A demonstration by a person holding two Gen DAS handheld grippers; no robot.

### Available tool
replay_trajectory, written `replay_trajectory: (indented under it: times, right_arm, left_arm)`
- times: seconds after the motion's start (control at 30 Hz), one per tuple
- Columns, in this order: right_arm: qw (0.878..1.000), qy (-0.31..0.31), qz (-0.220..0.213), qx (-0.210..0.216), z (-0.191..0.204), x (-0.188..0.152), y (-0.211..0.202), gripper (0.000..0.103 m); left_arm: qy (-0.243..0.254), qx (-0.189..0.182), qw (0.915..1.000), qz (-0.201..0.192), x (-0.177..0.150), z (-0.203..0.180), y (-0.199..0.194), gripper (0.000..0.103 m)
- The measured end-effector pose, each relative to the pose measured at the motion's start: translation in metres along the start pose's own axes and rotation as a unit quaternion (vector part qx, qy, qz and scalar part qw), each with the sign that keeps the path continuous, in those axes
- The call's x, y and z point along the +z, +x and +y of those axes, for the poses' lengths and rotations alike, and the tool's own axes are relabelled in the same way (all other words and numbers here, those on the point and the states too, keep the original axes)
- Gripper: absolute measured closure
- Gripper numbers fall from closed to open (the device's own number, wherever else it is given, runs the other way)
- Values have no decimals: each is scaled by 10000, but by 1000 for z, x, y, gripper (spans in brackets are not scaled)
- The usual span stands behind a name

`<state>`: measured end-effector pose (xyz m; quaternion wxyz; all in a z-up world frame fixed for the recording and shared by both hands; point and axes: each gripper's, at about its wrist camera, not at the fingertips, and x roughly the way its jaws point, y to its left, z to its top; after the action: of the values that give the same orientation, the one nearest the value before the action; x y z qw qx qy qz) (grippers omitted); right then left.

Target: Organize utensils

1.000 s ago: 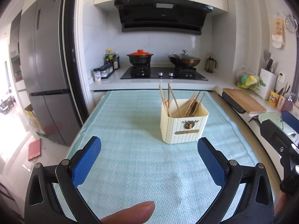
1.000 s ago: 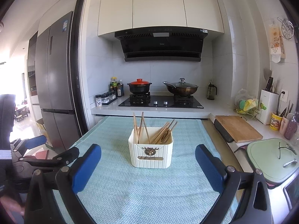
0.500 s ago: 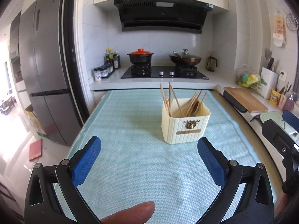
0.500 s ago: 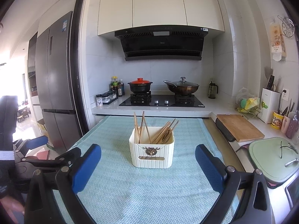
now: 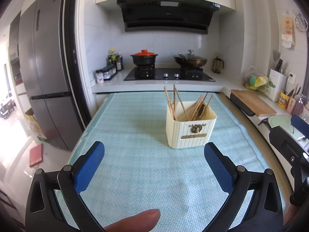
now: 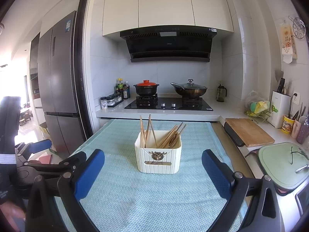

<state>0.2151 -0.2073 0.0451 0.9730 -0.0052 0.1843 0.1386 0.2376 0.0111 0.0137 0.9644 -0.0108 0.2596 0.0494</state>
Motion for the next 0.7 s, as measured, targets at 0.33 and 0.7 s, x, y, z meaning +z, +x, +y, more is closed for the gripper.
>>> replay_trajectory:
  times: [0.33, 0.7]
  right_arm:
    - [10000, -14, 31, 14, 2, -3, 1, 1]
    - [10000, -29, 13, 0, 1, -2, 0, 1]
  left_arm:
    - [-7, 7, 10000, 7, -1, 1, 0, 0]
    - [-13, -5, 10000, 26, -2, 2, 2, 0]
